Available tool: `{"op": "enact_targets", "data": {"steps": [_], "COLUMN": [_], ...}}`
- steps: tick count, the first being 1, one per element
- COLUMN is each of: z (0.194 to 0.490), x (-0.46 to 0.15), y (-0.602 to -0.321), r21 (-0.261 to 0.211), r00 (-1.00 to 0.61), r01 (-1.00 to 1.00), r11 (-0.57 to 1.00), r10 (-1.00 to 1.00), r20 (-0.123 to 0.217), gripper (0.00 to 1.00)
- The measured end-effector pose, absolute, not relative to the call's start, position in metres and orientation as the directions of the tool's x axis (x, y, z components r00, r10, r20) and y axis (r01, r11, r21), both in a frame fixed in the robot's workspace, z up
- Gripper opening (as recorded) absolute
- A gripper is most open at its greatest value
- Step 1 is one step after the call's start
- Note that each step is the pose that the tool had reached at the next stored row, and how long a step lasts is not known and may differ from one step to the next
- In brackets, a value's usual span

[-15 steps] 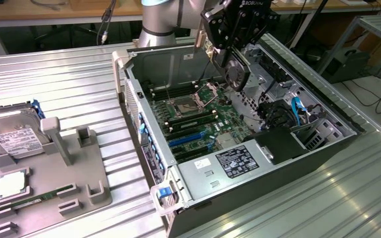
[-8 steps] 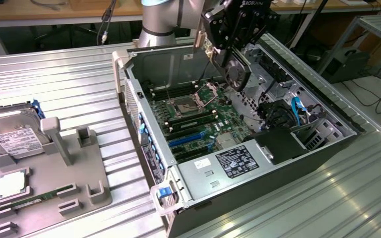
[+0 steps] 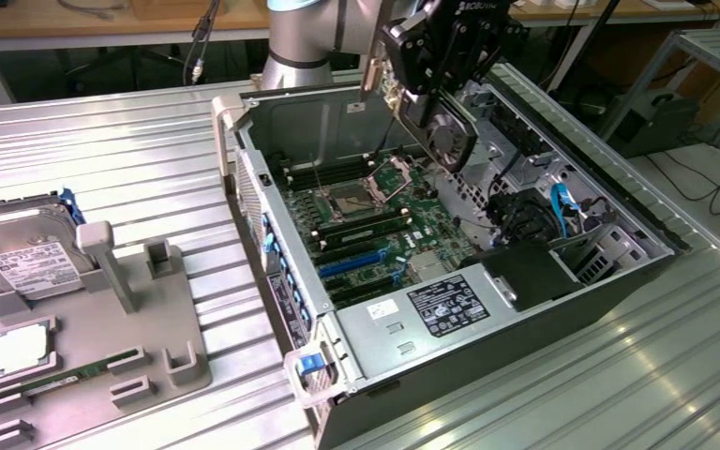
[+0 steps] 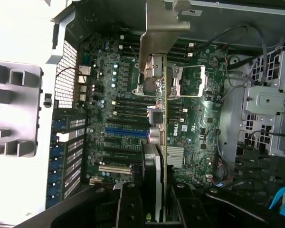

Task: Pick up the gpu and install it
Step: 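Insert the gpu into the slot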

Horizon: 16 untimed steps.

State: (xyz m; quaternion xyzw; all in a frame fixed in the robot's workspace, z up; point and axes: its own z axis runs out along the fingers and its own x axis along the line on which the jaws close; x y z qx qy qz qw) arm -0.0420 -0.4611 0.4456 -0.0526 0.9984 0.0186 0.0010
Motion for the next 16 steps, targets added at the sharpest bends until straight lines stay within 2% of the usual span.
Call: {"op": "enact_targets", "data": {"steps": [16], "z": [0.4456], "x": [-0.042], "y": [-0.4611], "r21": [0.037], "r00": [-0.972], "r01": [-0.234], "r11": [0.972], "r10": [-0.234], "r20": [-0.004], "gripper": [0.28]}}
